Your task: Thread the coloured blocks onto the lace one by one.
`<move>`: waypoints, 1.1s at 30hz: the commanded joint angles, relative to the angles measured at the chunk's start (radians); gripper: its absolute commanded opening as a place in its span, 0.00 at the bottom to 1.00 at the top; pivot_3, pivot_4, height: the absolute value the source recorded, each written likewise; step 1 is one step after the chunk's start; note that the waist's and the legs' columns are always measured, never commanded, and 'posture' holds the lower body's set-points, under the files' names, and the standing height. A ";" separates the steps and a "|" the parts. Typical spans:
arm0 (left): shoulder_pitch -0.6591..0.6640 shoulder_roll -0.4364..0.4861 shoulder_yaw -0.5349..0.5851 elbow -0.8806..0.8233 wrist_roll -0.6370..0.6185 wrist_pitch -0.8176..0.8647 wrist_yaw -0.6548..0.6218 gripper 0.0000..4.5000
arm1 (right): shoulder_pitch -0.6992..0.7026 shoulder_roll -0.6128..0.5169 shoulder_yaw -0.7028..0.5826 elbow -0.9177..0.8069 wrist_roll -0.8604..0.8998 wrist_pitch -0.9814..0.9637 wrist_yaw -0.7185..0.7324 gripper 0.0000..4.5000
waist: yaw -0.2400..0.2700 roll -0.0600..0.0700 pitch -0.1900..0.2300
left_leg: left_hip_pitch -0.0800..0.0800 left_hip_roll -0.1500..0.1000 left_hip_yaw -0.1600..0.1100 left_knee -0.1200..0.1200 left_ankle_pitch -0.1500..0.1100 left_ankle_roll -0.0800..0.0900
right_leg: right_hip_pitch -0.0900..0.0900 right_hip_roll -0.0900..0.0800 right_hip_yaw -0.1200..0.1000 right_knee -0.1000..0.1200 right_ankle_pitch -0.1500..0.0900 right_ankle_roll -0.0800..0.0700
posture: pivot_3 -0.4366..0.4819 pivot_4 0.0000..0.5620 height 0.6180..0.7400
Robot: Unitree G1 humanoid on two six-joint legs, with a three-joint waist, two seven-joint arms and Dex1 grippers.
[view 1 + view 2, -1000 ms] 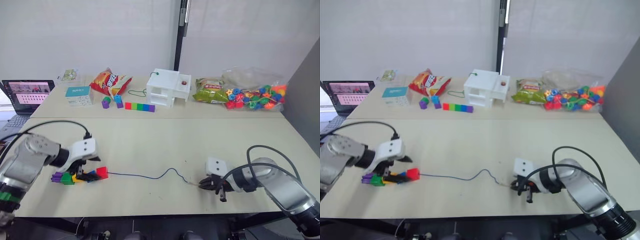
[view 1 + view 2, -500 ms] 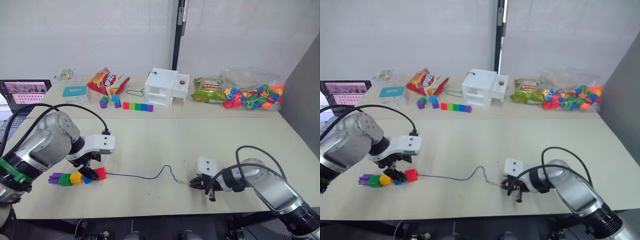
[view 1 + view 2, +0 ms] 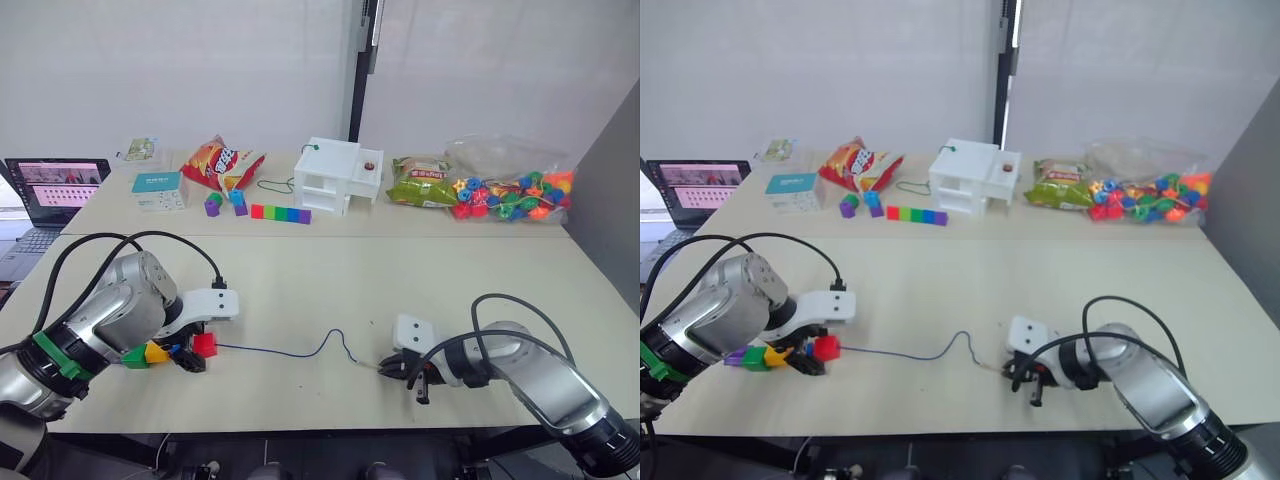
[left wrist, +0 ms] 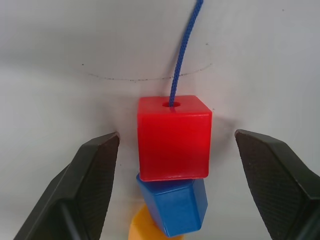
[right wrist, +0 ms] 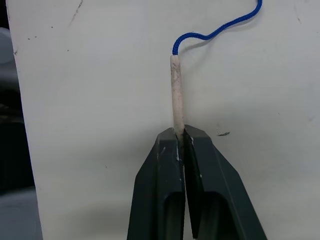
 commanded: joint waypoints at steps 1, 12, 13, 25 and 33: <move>0.048 -0.021 -0.024 0.008 0.014 -0.007 0.034 0.81 | 0.002 -0.011 -0.022 -0.041 0.016 0.015 -0.002 0.00 | 0.001 0.002 -0.001 | 0.000 0.000 0.000 0.000 0.000 0.000 | 0.000 0.000 0.000 0.000 0.000 0.000 | 0.48 0.27 1.00; 0.097 -0.035 -0.014 0.043 0.046 -0.083 0.051 0.27 | 0.121 -0.129 -0.137 -0.047 0.027 0.004 -0.005 0.00 | -0.001 0.009 -0.006 | 0.002 -0.004 0.000 0.000 0.000 0.001 | 0.001 -0.004 0.001 0.003 -0.001 0.001 | 0.48 0.27 1.00; 0.102 -0.033 -0.011 0.053 0.052 -0.097 0.055 0.27 | 0.148 -0.153 -0.163 -0.040 0.023 0.001 -0.006 0.00 | 0.001 0.011 -0.006 | 0.002 -0.005 0.000 0.000 0.000 0.001 | 0.001 -0.004 0.001 0.003 -0.001 0.001 | 0.48 0.27 1.00; 0.164 -0.011 0.050 0.089 0.083 -0.169 0.072 0.27 | 0.253 -0.234 -0.369 0.020 -0.039 -0.025 -0.136 0.00 | -0.013 0.016 -0.010 | 0.016 -0.005 0.001 -0.005 -0.001 0.002 | 0.016 -0.005 0.002 -0.001 -0.010 0.004 | 0.48 0.27 1.00; 0.184 -0.018 0.065 0.056 0.088 -0.145 0.067 0.27 | 0.229 -0.164 -0.308 -0.061 -0.016 0.034 -0.165 0.00 | -0.015 0.016 -0.010 | 0.015 -0.005 0.001 -0.005 -0.002 0.003 | 0.016 -0.005 0.003 -0.001 -0.010 0.004 | 0.48 0.27 1.00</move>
